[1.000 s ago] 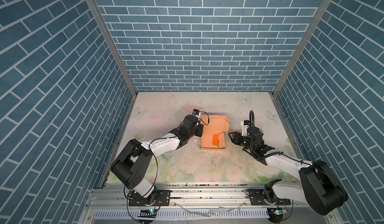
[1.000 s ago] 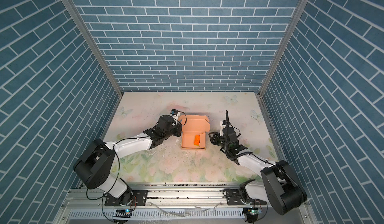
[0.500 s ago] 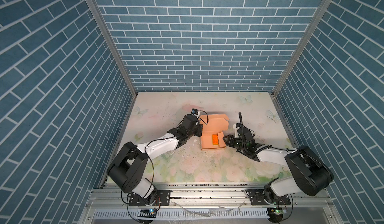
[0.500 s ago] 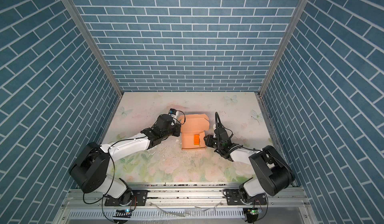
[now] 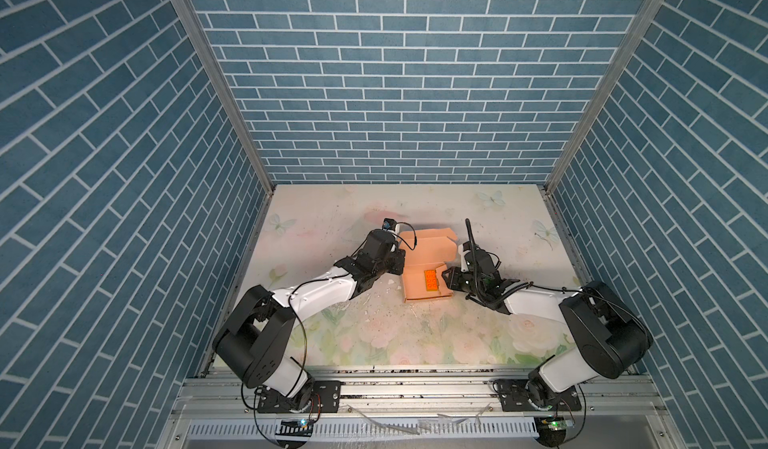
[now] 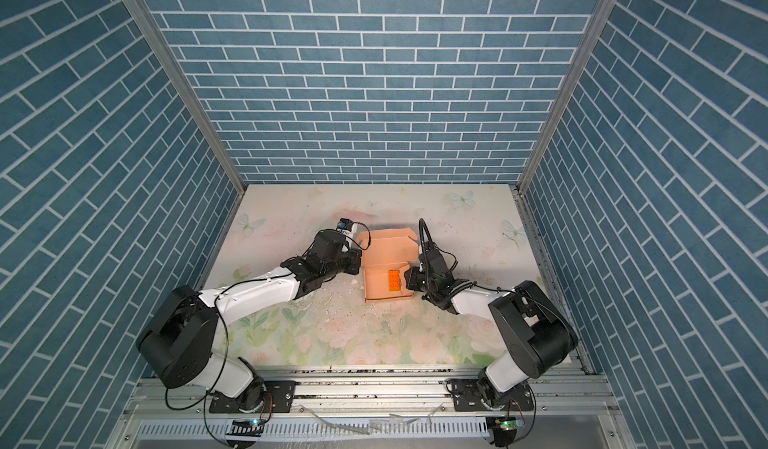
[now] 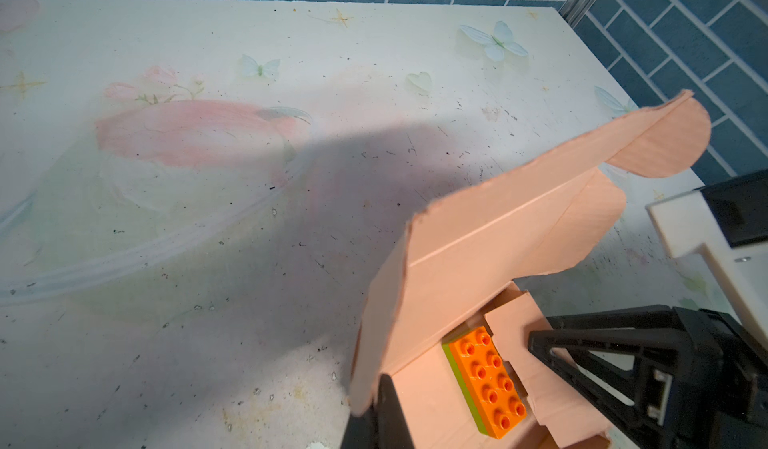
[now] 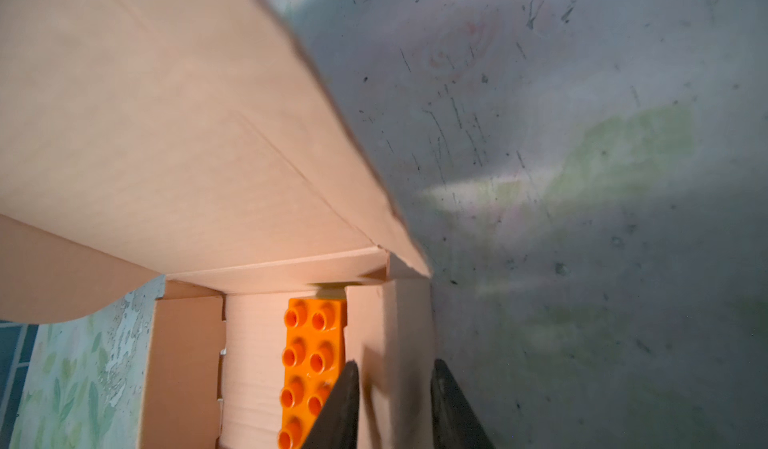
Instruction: Fold the paper box
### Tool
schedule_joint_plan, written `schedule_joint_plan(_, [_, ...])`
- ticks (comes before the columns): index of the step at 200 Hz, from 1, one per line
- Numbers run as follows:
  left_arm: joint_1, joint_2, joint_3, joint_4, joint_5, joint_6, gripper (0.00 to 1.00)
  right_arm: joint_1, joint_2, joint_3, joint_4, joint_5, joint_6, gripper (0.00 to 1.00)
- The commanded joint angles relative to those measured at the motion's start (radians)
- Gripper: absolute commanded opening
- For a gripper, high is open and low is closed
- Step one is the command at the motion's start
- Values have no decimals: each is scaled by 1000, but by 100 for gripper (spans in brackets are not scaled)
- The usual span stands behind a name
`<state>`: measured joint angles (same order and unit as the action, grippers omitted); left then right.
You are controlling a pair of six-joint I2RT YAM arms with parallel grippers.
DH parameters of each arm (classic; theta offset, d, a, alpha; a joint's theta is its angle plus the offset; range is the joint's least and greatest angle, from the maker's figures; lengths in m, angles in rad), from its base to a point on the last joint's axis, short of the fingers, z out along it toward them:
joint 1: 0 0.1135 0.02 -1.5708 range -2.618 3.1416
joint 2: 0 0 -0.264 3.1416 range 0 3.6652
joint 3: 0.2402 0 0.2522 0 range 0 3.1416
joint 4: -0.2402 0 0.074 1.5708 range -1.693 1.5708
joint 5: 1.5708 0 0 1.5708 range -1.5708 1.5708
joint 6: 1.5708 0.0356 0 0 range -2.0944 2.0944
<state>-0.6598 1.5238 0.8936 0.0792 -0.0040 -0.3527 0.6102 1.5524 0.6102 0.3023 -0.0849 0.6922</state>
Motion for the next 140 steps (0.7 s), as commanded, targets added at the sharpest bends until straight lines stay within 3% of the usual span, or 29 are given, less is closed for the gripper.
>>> schedule_joint_plan(1, [-4, -26, 9, -6, 2, -6, 0, 21, 18, 41, -87, 63, -63, 28])
schedule_joint_plan(55, [-5, -28, 5, -4, 1, -6, 0, 58, 43, 103, -198, 125, -117, 27])
schedule_joint_plan(140, [-5, -36, 4, -27, -3, -7, 0, 89, 60, 114, -241, 238, -150, 10])
